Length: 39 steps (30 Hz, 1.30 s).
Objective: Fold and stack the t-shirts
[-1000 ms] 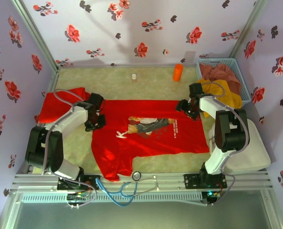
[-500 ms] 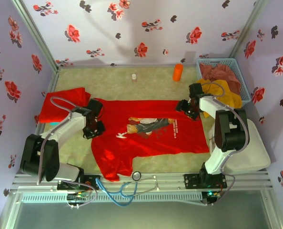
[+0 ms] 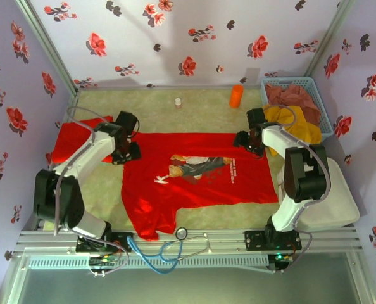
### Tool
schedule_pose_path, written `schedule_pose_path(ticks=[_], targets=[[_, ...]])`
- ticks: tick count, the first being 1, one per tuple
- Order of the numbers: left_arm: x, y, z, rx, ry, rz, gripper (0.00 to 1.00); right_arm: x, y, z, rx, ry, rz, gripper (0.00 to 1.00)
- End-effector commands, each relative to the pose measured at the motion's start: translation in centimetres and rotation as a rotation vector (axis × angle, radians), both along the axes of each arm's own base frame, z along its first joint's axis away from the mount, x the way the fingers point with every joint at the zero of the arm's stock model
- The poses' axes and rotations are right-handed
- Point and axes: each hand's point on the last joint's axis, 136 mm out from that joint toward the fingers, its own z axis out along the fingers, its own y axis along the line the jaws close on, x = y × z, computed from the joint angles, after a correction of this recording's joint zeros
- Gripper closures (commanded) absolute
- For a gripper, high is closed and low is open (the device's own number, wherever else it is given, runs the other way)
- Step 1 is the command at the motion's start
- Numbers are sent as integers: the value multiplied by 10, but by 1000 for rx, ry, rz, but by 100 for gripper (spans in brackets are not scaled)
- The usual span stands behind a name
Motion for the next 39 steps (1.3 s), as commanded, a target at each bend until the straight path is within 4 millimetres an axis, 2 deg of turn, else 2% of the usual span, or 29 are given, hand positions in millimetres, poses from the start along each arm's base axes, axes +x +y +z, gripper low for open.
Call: schedule_pose_path(ticks=[1, 9, 14, 19, 23, 28, 35, 39], targets=[[18, -9, -10, 1, 4, -52, 57, -1, -2, 10, -56, -7, 27, 24], [48, -34, -49, -3, 62, -104, 58, 8, 12, -7, -53, 32, 51, 24], [65, -43, -77, 19, 114, -137, 58, 24, 16, -25, -58, 70, 55, 25], [84, -44, -93, 30, 151, -137, 59, 44, 17, -35, -64, 90, 54, 27], [99, -43, -97, 36, 165, -154, 59, 58, 18, -39, -78, 109, 50, 28], [131, -42, -96, 37, 142, -176, 59, 79, 21, -38, -82, 103, 31, 28], [163, -41, -99, 50, 148, -199, 59, 94, 17, -38, -105, 91, -19, 27], [181, -45, -92, 47, 117, -221, 59, 100, 10, -36, -128, 78, -37, 27]])
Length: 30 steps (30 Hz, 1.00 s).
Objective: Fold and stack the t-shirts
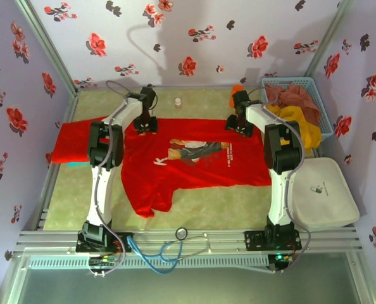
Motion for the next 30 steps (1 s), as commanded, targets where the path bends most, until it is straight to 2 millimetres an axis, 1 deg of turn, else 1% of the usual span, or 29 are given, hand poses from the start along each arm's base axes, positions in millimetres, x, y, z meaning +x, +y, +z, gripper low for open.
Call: schedule_pose_path(ticks=[1, 4, 6, 7, 9, 11, 13, 15, 16, 17, 18, 20, 22, 23, 24, 26, 28, 30], targets=[[0, 4, -2, 17, 39, -40, 59, -1, -13, -8, -48, 29, -39, 28], [0, 3, 18, 11, 15, -43, 59, 6, -10, 7, -45, -39, -22, 28], [-5, 3, 35, 4, -5, -40, 58, 8, -5, 20, -18, -76, -7, 26], [-9, 4, 47, 1, -17, -43, 58, 7, -3, 28, -9, -93, 2, 25], [-20, 3, 69, -9, -46, -49, 56, 4, 2, 45, 5, -131, 18, 23], [-35, 4, 92, -24, -80, -50, 55, -1, 9, 62, 29, -171, 39, 22], [-52, 6, 108, -39, -104, -46, 54, -9, 15, 76, 52, -192, 62, 22], [-72, 8, 119, -59, -117, -38, 52, -19, 19, 85, 65, -199, 77, 22], [-84, 10, 123, -68, -125, -34, 49, -26, 22, 87, 80, -200, 85, 17], [-94, 11, 127, -79, -135, -34, 48, -31, 23, 88, 94, -201, 86, 15], [-107, 14, 126, -85, -135, -29, 48, -38, 23, 90, 106, -207, 85, 13], [-130, 19, 128, -101, -146, -14, 47, -51, 25, 91, 142, -216, 86, 13], [-154, 23, 128, -116, -158, 7, 47, -65, 22, 93, 149, -217, 76, 13], [-161, 23, 130, -132, -184, 12, 46, -71, 20, 93, 152, -223, 73, 13], [-172, 24, 128, -145, -193, 25, 44, -78, 20, 95, 162, -233, 72, 13], [-195, 25, 125, -162, -190, 46, 44, -90, 18, 97, 173, -245, 68, 9], [-219, 24, 121, -174, -176, 49, 45, -104, 14, 100, 174, -255, 73, 1], [-239, 27, 116, -173, -154, 76, 46, -115, 10, 98, 158, -249, 80, 1]])
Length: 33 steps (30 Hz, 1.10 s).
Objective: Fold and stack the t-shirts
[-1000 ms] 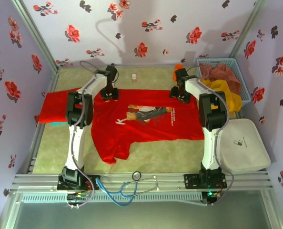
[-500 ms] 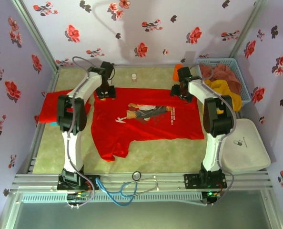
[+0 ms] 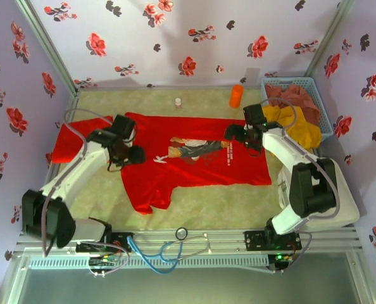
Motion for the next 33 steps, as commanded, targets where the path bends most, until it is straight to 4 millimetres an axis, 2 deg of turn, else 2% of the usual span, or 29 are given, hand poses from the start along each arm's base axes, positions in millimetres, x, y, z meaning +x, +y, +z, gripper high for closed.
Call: schedule_pose_path(ticks=[1, 4, 7, 10, 13, 18, 22, 28, 33], targets=[[-29, 1, -2, -37, 31, 71, 47, -11, -4, 9, -1, -35, 5, 1], [-58, -1, -8, -46, 71, 78, 48, -24, -11, 1, -30, -1, 2, 1], [-84, -15, -16, -64, 108, 38, 50, -35, -14, -9, -37, 35, -5, 1], [-105, -31, -24, -54, 137, -22, 51, -41, -17, -16, -40, 62, -24, 1], [-121, -38, -35, -10, 153, -48, 51, -47, -20, -20, -41, 77, -46, 1], [-139, -55, -59, 58, 175, -95, 52, -55, -22, -26, -34, 88, -54, 2], [-148, -63, -67, 167, 158, -156, 52, -59, -26, -29, -39, 104, -57, 3], [-151, -54, -76, 376, 145, -280, 54, -59, -26, -30, -15, 105, -61, 4], [-150, -51, -88, 437, 161, -321, 59, -57, -26, -31, -1, 112, -67, 5]])
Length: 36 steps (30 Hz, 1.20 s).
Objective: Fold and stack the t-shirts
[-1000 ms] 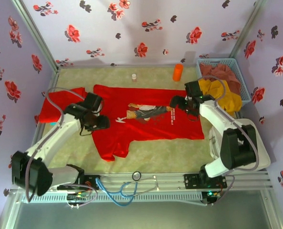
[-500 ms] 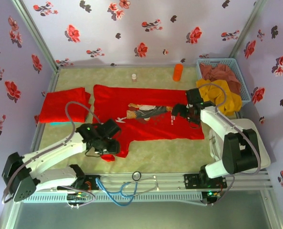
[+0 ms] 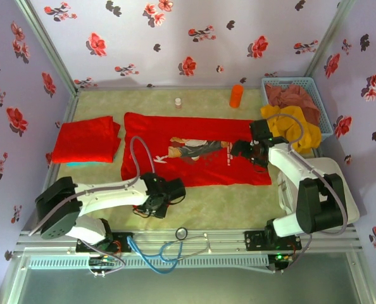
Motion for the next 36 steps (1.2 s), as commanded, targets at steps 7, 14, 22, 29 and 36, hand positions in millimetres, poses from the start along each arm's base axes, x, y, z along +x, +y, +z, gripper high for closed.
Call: schedule_pose_path(ticks=[7, 14, 22, 29, 36], targets=[[6, 12, -6, 112, -26, -66, 58, -5, -6, -3, 23, 21, -32, 5], [4, 8, -12, 136, 2, -118, 66, -5, -12, -5, 23, 28, -51, 5], [-6, 5, -21, 131, 49, -183, 65, -14, -27, -19, 80, 73, -165, 9], [-8, 12, -29, 185, 70, -199, 67, -23, -38, -19, 66, 74, -190, 10], [-4, 13, -25, 189, 48, -197, 87, -35, -47, -23, 50, 111, -230, 12]])
